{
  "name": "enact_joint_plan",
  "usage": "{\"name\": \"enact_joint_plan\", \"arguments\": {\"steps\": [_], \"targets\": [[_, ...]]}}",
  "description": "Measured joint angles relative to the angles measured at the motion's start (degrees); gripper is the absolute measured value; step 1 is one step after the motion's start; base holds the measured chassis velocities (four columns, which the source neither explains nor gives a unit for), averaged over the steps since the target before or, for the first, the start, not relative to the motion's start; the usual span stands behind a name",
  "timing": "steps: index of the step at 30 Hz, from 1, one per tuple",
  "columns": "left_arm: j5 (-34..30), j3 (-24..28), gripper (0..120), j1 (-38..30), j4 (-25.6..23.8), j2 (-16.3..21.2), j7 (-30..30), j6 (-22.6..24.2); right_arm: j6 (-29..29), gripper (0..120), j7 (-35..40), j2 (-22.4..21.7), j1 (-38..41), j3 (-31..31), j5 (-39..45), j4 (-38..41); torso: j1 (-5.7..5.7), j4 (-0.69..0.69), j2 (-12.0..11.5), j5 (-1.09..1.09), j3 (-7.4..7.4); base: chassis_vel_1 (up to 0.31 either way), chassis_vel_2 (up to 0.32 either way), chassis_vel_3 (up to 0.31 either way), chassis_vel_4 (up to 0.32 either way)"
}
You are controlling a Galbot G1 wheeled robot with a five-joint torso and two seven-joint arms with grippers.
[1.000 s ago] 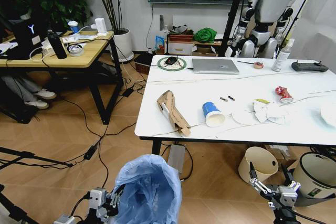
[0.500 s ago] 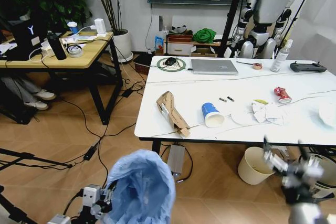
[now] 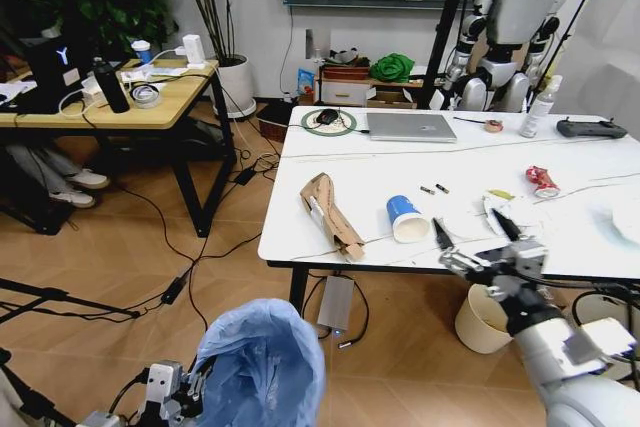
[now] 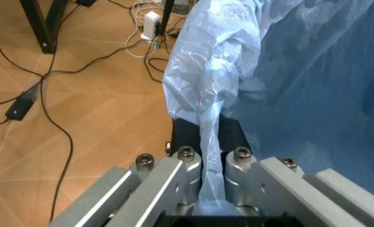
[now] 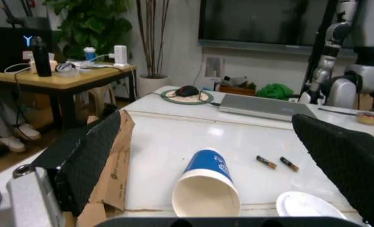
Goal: Pick up the trash bin and place the trash from the table into it.
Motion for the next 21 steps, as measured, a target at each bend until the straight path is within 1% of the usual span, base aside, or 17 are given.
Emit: {"name": "enact_joint_plan", "arguments": {"steps": [2, 3, 6, 8, 9, 10, 12, 14, 15, 16, 17, 18, 21], "targets": [[0.1, -0.1, 0, 0.1, -0.1, -0.2, 0.2, -0.1, -0.4, 100, 0.4, -0.4, 0.9, -0.7, 0.4, -0.2, 0.0, 0.0, 0.0, 0.0, 0.0, 0.0, 0.0, 0.0, 0.0], [0.2, -0.3, 0, 0.4, -0.1, -0.5, 0.5, -0.4, -1.0, 100, 1.3, -1.4, 3.0, -2.2, 1.2, -0.8, -0.01, 0.01, 0.0, 0.01, -0.01, 0.0, 0.0, 0.0, 0.0], [0.9, -1.0, 0, 0.6, 0.1, -1.9, 0.9, -0.8, -4.6, 100, 6.3, -4.8, 11.4, -10.3, 5.7, -2.2, -0.02, 0.01, -0.1, 0.01, -0.03, 0.0, 0.0, 0.0, 0.0], [1.2, -1.0, 0, 0.5, 0.4, -2.6, 0.9, -0.8, -6.8, 100, 9.5, -6.2, 17.2, -15.8, 8.1, -3.4, -0.04, 0.01, -0.1, -0.01, -0.04, 0.0, 0.0, 0.0, 0.0], [1.2, -1.0, 0, 0.5, 0.4, -2.6, 0.9, -0.8, -6.8, 100, 9.5, -6.2, 17.2, -15.8, 8.1, -3.4, -0.04, 0.01, -0.1, -0.01, -0.04, 0.0, 0.0, 0.0, 0.0], [1.4, -1.0, 0, 0.4, 0.5, -3.0, 0.9, -0.8, -7.7, 100, 11.1, -6.8, 21.4, -19.5, 9.9, -4.4, -0.05, 0.01, -0.1, 0.0, -0.05, 0.0, 0.0, 0.0, 0.0], [1.7, -1.0, 0, 0.3, 0.7, -3.5, 0.9, -0.8, -9.2, 100, 13.5, -7.5, 27.5, -24.8, 13.8, -5.4, -0.05, 0.02, -0.1, 0.0, -0.06, 0.0, 0.0, 0.0, 0.0], [1.9, -1.0, 0, 0.2, 1.1, -3.8, 1.0, -0.8, -11.5, 100, 16.8, -7.4, 34.3, -31.2, 18.8, -6.4, -0.05, 0.02, -0.1, -0.02, -0.07, 0.0, 0.0, 0.0, 0.0], [1.9, -1.0, 0, 0.2, 1.1, -3.8, 1.0, -0.8, -11.5, 100, 16.8, -7.4, 34.3, -31.2, 18.8, -6.4, -0.05, 0.02, -0.1, -0.02, -0.07, 0.0, 0.0, 0.0, 0.0], [2.0, -1.1, 0, 0.1, 1.3, -3.9, 1.0, -0.8, -12.7, 100, 18.1, -6.9, 37.4, -34.3, 20.5, -7.0, -0.05, 0.02, -0.1, -0.01, -0.07, 0.0, 0.0, 0.0, 0.0], [2.0, -1.1, 0, 0.1, 1.4, -3.9, 1.0, -0.8, -13.3, 100, 18.8, -6.5, 39.2, -36.1, 21.5, -7.5, -0.05, 0.01, -0.1, -0.01, -0.07, 0.0, 0.0, 0.0, 0.0], [2.0, -1.3, 0, 0.1, 1.6, -4.0, 1.0, -0.8, -14.5, 100, 20.0, -5.4, 43.4, -39.9, 23.1, -8.9, -0.05, 0.02, -0.2, -0.02, -0.08, 0.0, 0.0, 0.0, 0.0], [2.0, -1.7, 0, 0.0, 1.7, -4.3, 1.0, -0.8, -16.1, 100, 21.3, -3.1, 49.3, -45.2, 24.4, -12.5, -0.07, 0.03, -0.2, -0.02, -0.09, 0.0, 0.0, 0.0, 0.0]]}}
